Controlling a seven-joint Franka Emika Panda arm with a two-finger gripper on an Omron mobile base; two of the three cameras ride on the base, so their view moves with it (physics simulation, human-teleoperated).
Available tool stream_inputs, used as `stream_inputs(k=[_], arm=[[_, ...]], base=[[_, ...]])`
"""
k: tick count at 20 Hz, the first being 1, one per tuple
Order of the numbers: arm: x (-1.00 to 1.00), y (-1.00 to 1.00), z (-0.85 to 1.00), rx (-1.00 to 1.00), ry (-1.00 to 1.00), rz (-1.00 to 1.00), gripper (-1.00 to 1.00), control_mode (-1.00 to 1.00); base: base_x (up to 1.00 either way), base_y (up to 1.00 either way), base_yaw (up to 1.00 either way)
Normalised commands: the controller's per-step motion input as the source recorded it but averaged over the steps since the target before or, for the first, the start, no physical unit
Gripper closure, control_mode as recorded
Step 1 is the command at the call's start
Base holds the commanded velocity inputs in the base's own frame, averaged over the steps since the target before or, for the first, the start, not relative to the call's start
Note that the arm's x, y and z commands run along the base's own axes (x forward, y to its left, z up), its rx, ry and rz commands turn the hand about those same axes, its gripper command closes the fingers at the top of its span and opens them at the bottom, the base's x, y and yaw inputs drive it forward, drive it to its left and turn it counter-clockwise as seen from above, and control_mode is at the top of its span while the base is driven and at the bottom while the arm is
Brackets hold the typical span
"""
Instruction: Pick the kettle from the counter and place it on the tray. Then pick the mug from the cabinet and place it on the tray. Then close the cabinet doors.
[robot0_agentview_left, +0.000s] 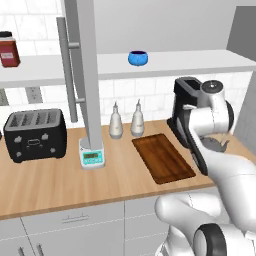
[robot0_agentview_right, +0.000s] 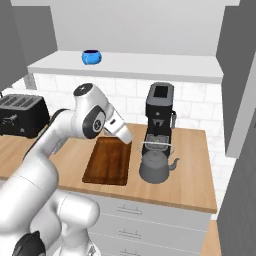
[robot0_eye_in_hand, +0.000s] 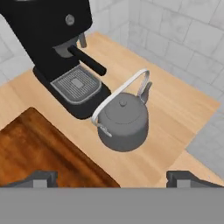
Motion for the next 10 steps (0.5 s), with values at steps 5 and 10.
stream_inputs(k=[5,10], arm=[[0.13,-0.56,-0.13,0.11,-0.02,-0.17,-1.00,-1.00],[0.10,-0.35,-0.20,0.17,-0.01,-0.07,-1.00,-1.00]], base=[[0.00,0.00,0.00],[0.00,0.00,0.00]])
